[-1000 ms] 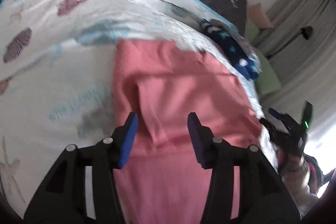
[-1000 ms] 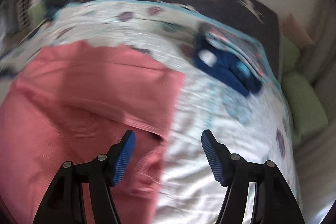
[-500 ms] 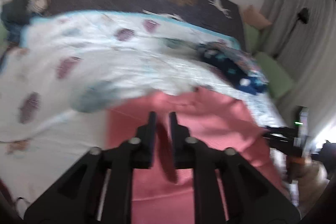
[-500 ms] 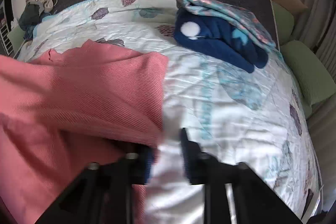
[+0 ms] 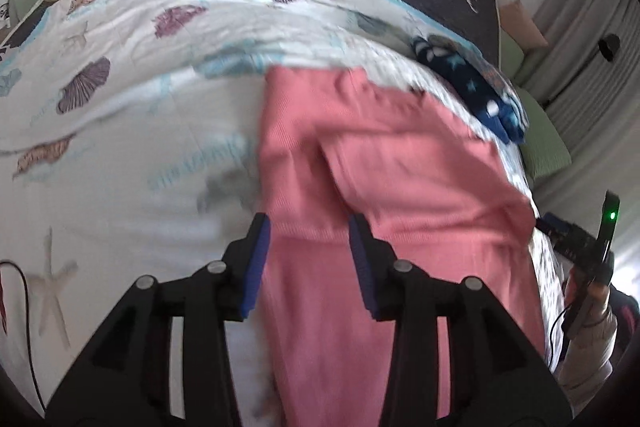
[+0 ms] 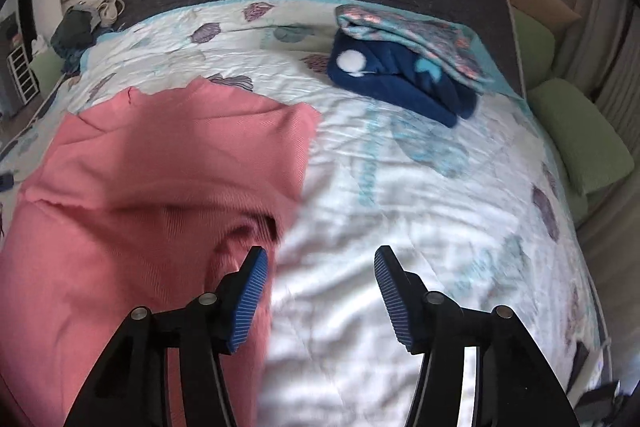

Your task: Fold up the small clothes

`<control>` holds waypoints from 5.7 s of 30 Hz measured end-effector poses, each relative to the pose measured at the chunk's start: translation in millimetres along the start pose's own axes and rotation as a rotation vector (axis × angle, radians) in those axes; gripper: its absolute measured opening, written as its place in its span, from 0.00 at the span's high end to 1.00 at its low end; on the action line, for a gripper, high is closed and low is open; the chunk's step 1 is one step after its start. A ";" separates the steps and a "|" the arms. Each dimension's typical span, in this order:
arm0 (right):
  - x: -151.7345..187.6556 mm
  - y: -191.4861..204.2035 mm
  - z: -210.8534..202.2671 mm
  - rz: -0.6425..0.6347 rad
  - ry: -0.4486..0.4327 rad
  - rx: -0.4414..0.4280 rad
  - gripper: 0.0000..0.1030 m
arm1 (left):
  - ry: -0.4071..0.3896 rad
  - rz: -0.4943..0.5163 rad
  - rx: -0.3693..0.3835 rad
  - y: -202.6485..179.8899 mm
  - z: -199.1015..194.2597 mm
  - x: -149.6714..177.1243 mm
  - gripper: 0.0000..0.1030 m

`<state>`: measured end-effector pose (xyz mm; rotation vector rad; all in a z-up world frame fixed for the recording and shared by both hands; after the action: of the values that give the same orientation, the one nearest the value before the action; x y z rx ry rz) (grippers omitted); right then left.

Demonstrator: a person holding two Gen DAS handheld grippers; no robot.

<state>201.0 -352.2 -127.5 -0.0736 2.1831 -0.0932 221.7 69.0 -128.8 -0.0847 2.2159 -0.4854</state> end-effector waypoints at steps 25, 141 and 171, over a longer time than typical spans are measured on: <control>193.0 -19.8 -179.5 0.469 0.026 -0.419 0.48 | 0.128 0.046 0.137 -25.3 -155.9 182.5 0.47; -89.5 8.6 -39.5 0.518 -0.146 -0.539 0.96 | -0.106 0.012 0.123 -37.8 -41.4 -70.7 0.94; -73.9 -5.6 38.7 0.319 -0.041 -0.323 0.55 | -0.117 0.081 0.037 -7.1 8.2 -73.8 0.55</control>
<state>275.2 -352.8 -89.1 0.0900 2.1228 0.4383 274.6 76.3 -76.7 -0.0031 2.0863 -0.4648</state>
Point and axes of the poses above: each gripper's, at about its wrist camera, not at the fingertips, and z roughly the way its jaws point, y to its left, x to its underside, the point moved 6 cm from there along z, roughly the way its jaws point, and after that the axes turned 15 degrees about -y, right-handed, at the moved point
